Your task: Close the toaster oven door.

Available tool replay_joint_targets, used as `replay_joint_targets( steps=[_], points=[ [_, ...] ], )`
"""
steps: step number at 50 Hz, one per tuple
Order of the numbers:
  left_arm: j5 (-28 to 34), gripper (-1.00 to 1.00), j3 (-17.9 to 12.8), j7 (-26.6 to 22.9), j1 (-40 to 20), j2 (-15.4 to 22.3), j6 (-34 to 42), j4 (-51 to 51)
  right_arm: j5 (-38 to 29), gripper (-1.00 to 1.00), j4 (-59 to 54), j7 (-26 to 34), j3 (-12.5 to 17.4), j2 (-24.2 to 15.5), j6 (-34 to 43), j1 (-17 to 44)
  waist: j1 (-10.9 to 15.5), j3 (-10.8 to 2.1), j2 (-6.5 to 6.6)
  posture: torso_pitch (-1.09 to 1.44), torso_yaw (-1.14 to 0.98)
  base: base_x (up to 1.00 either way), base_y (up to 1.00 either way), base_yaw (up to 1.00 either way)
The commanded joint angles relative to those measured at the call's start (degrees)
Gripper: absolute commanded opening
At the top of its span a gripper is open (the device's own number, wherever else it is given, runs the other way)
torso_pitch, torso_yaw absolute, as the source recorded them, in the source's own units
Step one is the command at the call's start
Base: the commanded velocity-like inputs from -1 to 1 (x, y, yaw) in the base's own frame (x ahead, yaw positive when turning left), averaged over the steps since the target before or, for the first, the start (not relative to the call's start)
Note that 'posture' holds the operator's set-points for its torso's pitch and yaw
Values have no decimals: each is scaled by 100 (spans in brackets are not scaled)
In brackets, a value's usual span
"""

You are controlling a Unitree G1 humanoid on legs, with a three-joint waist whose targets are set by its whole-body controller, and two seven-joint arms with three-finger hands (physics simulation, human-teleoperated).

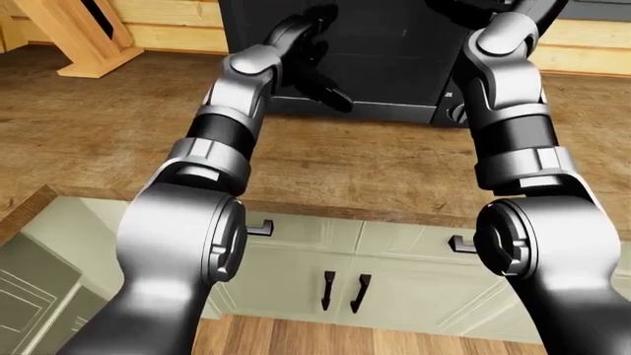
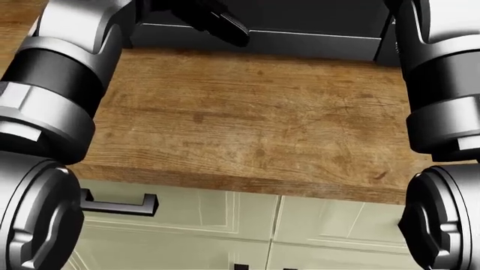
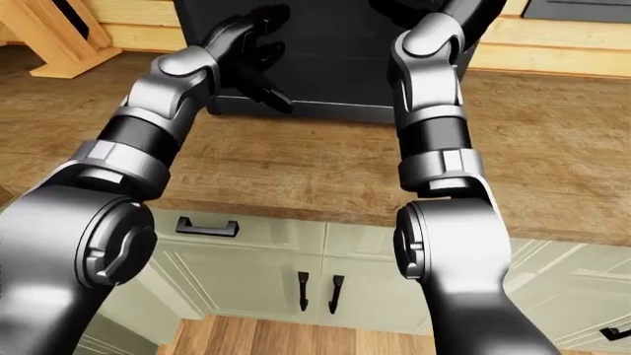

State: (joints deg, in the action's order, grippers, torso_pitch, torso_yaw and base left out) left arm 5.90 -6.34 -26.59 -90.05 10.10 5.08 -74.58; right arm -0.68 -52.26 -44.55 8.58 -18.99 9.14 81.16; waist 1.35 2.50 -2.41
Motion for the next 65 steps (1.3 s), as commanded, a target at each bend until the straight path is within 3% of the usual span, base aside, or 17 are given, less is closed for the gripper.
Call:
replay_joint_targets(
  steps=[1, 49, 55, 65],
  points=[
    [17, 100, -19, 41, -206, 39, -85, 159, -54, 100, 207, 8, -6, -76, -141, 229, -6, -175, -11, 0, 0, 0, 0, 0],
    [518, 100, -169, 86, -599, -119, 96, -106, 64, 100, 322, 16, 9, -103, -82, 210, 5, -158, -40, 0, 0, 0, 0, 0],
    [632, 100, -183, 257, -601, -142, 67, -141, 78, 100, 331, 17, 11, -111, -76, 207, 5, -157, -43, 0, 0, 0, 0, 0],
    [724, 100, -316, 955, -614, -157, 79, -192, 98, 100, 377, 21, 14, -115, -43, 196, -13, -149, -42, 0, 0, 0, 0, 0]
  ],
)
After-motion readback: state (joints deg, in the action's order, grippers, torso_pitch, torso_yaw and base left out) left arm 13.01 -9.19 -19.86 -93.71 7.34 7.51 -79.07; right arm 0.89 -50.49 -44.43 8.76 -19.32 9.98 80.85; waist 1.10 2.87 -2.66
